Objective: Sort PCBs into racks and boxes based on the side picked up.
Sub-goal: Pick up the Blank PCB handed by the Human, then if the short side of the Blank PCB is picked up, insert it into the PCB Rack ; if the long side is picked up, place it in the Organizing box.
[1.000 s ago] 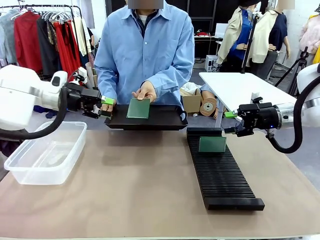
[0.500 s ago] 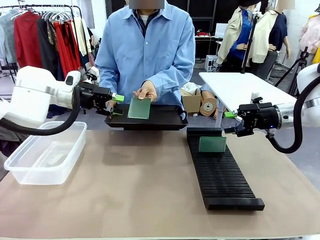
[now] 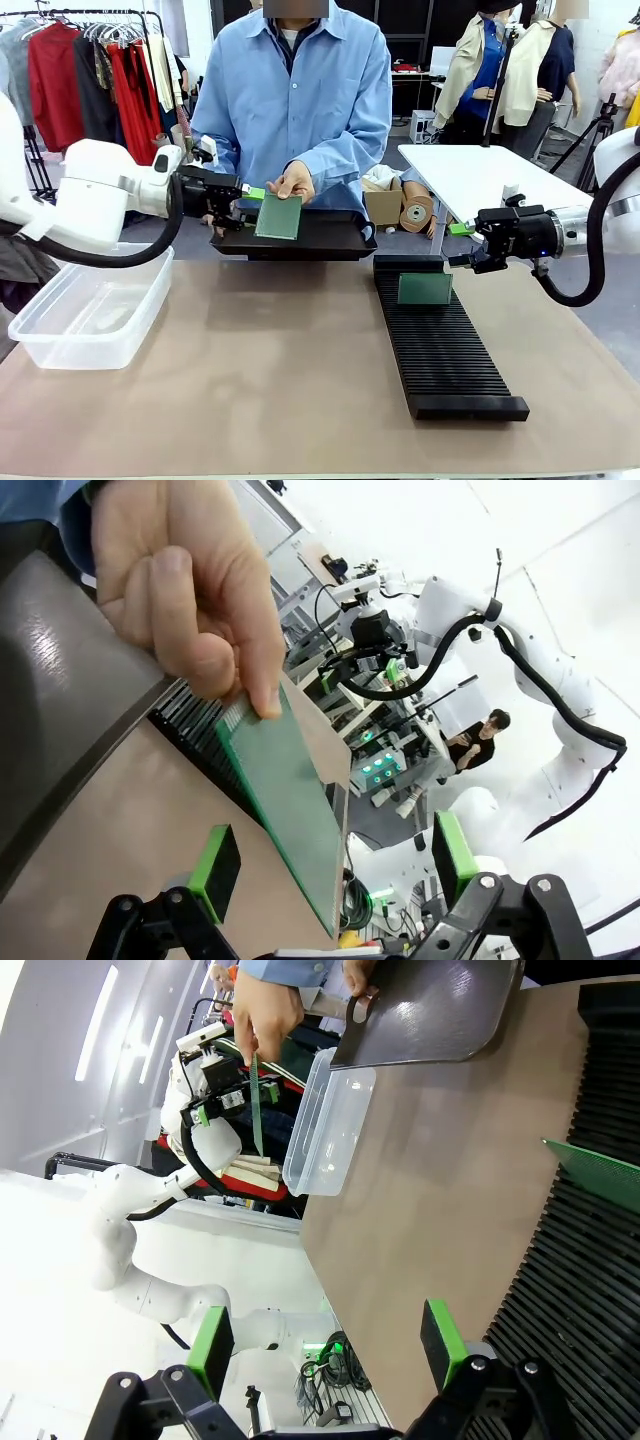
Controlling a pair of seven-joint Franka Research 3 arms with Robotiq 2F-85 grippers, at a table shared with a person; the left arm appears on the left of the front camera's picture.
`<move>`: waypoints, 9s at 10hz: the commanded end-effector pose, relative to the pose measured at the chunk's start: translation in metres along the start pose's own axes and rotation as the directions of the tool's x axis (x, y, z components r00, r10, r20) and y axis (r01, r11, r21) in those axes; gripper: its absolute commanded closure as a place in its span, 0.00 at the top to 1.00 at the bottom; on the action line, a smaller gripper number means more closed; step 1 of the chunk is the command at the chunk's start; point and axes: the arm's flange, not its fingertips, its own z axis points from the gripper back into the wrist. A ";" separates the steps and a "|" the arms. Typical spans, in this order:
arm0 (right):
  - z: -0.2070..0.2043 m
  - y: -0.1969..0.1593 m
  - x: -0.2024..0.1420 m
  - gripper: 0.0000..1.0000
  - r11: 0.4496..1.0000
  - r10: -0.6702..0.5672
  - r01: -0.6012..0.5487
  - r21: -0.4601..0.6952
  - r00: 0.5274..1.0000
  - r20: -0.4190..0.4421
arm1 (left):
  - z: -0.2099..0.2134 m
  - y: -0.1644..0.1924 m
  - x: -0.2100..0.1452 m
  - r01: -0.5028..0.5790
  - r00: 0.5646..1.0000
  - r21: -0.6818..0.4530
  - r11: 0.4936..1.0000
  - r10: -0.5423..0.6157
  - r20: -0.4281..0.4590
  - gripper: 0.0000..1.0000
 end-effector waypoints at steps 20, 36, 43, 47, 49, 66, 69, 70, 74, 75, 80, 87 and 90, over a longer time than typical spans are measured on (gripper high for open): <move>0.000 0.002 0.001 1.00 1.000 0.003 -0.003 0.003 1.000 0.005 | -0.021 0.031 -0.005 -0.074 0.997 -0.075 0.994 0.075 0.009 0.00; 0.000 0.002 0.001 1.00 1.000 0.003 -0.003 0.003 1.000 0.005 | -0.021 0.033 -0.006 -0.080 0.997 -0.073 0.994 0.081 0.008 0.00; 0.000 0.002 0.001 1.00 1.000 0.003 -0.003 0.003 1.000 0.005 | 0.014 0.033 -0.002 -0.098 0.994 -0.108 0.989 0.103 0.044 0.00; 0.000 0.002 0.001 1.00 1.000 0.003 -0.003 0.003 1.000 0.005 | 0.103 0.029 0.000 -0.156 0.986 0.147 0.977 0.163 -0.036 0.00; 0.000 0.002 0.001 1.00 1.000 0.003 -0.003 0.003 1.000 0.005 | 0.139 0.025 -0.010 -0.192 0.972 0.259 0.947 0.220 -0.085 0.00; 0.000 0.002 0.001 1.00 1.000 0.003 -0.003 0.003 1.000 0.005 | 0.214 -0.019 -0.081 -0.204 0.879 0.896 0.395 0.477 -0.010 0.00; 0.000 0.002 0.001 1.00 1.000 0.003 -0.003 0.003 1.000 0.005 | 0.199 -0.006 -0.084 -0.211 0.884 0.880 0.425 0.468 -0.014 0.00; 0.000 0.002 0.001 1.00 1.000 0.003 -0.003 0.003 1.000 0.005 | 0.193 0.002 -0.085 -0.209 0.884 0.871 0.445 0.467 -0.027 0.00; 0.000 0.002 0.001 1.00 1.000 0.003 -0.003 0.003 1.000 0.005 | 0.183 0.031 -0.090 -0.233 0.889 0.842 0.486 0.458 -0.018 0.00; 0.000 0.002 0.001 1.00 1.000 0.003 -0.003 0.003 1.000 0.005 | 0.183 0.038 -0.091 -0.248 0.881 0.845 0.473 0.473 -0.006 0.08; 0.000 0.002 0.001 1.00 1.000 0.003 -0.003 0.003 1.000 0.005 | 0.189 0.058 -0.092 -0.281 0.865 0.843 0.459 0.502 0.015 0.87; 0.000 0.002 0.001 1.00 1.000 0.003 -0.003 0.003 1.000 0.005 | 0.206 -0.006 -0.089 -0.190 0.879 0.947 0.258 0.475 0.047 1.00; 0.000 0.002 0.001 1.00 1.000 0.003 -0.003 0.003 1.000 0.005 | 0.204 -0.015 -0.086 -0.190 0.895 0.942 0.276 0.442 0.052 1.00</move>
